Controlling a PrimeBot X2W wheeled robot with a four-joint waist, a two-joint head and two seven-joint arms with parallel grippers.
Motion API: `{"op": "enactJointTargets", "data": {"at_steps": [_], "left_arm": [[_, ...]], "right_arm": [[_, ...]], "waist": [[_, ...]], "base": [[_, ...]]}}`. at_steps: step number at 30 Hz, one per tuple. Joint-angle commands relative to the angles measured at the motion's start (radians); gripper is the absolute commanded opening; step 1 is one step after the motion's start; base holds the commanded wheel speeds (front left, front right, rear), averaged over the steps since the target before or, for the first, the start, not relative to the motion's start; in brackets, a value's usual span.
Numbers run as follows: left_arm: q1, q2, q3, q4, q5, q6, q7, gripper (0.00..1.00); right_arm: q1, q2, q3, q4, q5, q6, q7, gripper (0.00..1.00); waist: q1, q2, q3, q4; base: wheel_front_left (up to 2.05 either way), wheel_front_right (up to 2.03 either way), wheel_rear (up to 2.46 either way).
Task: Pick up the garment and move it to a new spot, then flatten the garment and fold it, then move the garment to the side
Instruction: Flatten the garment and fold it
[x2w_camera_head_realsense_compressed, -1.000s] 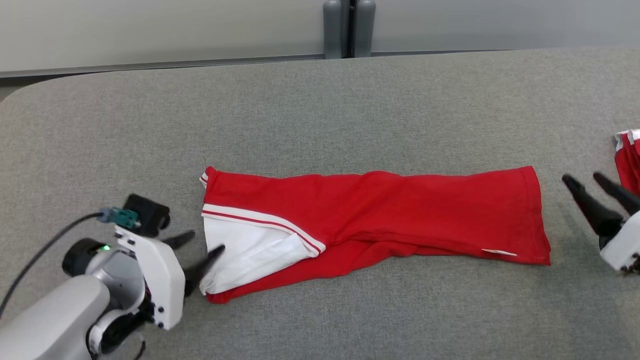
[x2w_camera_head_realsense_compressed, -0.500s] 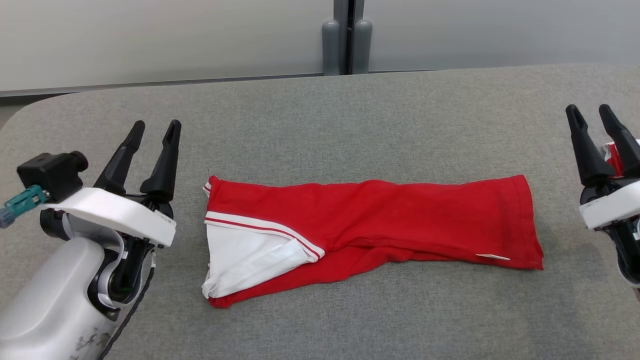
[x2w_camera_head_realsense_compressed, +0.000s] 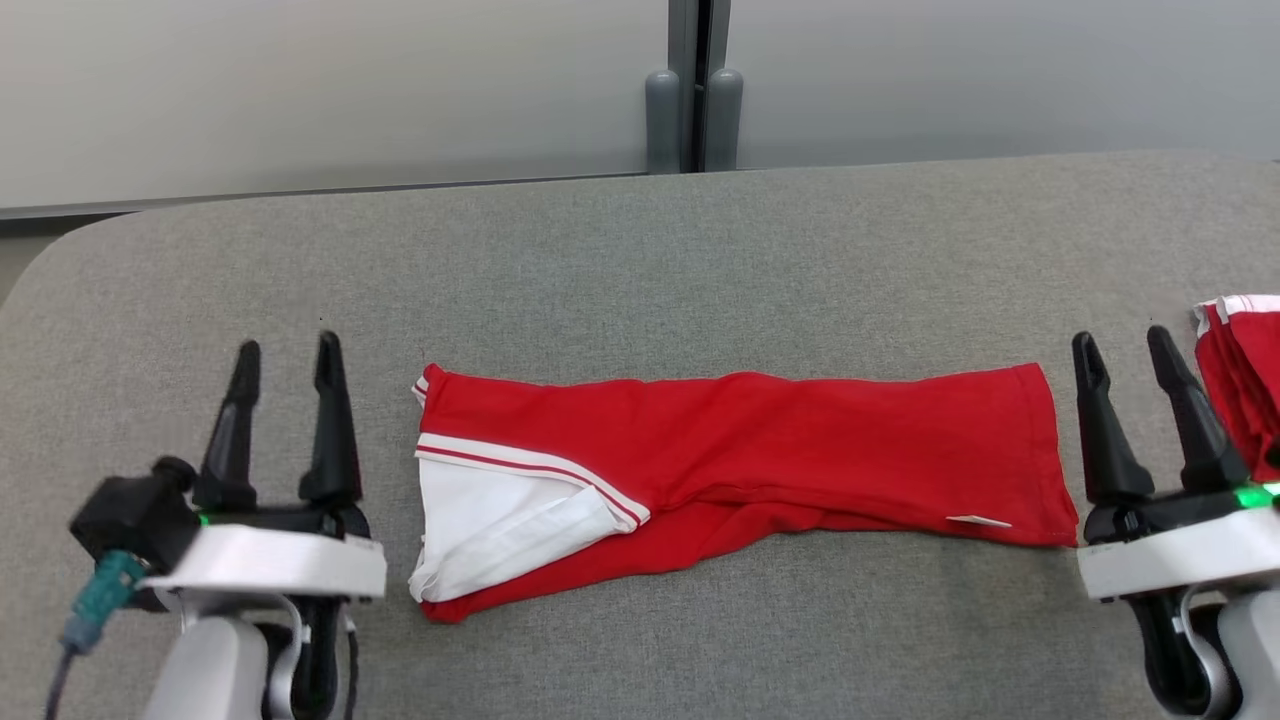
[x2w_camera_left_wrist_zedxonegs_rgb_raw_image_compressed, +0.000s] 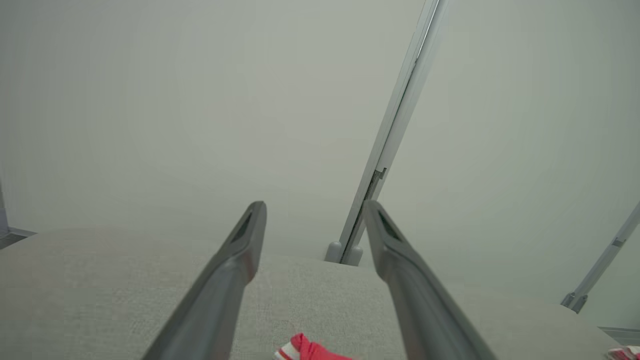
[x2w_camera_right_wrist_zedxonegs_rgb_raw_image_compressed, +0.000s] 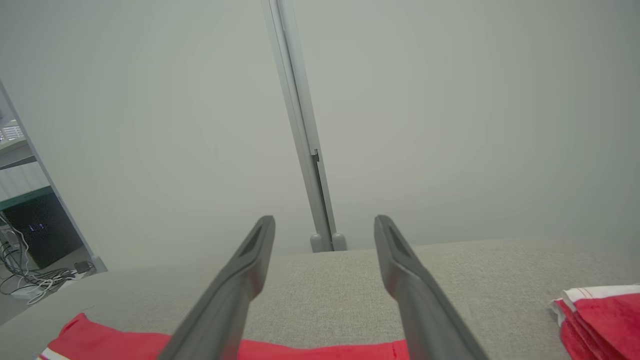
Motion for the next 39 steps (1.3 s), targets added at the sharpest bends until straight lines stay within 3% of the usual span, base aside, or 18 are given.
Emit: {"op": "enactJointTargets", "data": {"at_steps": [1, 3, 9, 17, 30, 39], "left_arm": [[0.044, -0.024, 0.022, 0.0, 0.083, -0.02, -0.001, 1.0], [0.084, -0.054, 0.037, 0.008, 0.151, -0.036, -0.001, 1.0], [0.14, -0.085, 0.071, 0.027, 0.218, -0.061, -0.001, 1.0], [0.118, -0.089, 0.072, 0.038, 0.187, -0.075, -0.001, 1.0], [0.083, -0.089, 0.015, 0.059, 0.173, -0.072, -0.001, 1.0], [0.079, -0.089, 0.014, 0.061, 0.172, -0.068, -0.001, 1.0]], "right_arm": [[0.035, 0.025, -0.017, -0.004, -0.018, 0.0, 0.0, 1.0], [0.057, 0.044, -0.027, -0.004, -0.039, 0.0, 0.0, 1.0], [0.084, 0.072, -0.03, 0.005, -0.066, 0.0, 0.0, 1.0], [0.067, 0.097, -0.052, 0.073, -0.024, 0.0, 0.0, 1.0], [-0.067, 0.137, -0.125, 0.51, 0.059, 0.0, -0.001, 1.0], [-0.118, 0.136, -0.111, 0.64, 0.108, 0.0, -0.001, 1.0]], "waist": [[0.0, 0.0, -0.007, -0.002], [0.0, 0.0, -0.012, -0.002], [0.0, 0.0, -0.016, -0.005], [0.0, 0.0, -0.004, 0.006], [0.0, 0.0, 0.04, 0.054], [0.0, 0.0, 0.054, 0.082]], "base": [[0.0, 0.0, 0.0], [0.0, 0.0, 0.0], [0.0, 0.0, 0.0], [0.0, 0.0, 0.0], [0.0, 0.0, 0.0], [0.0, 0.0, 0.0]]}}
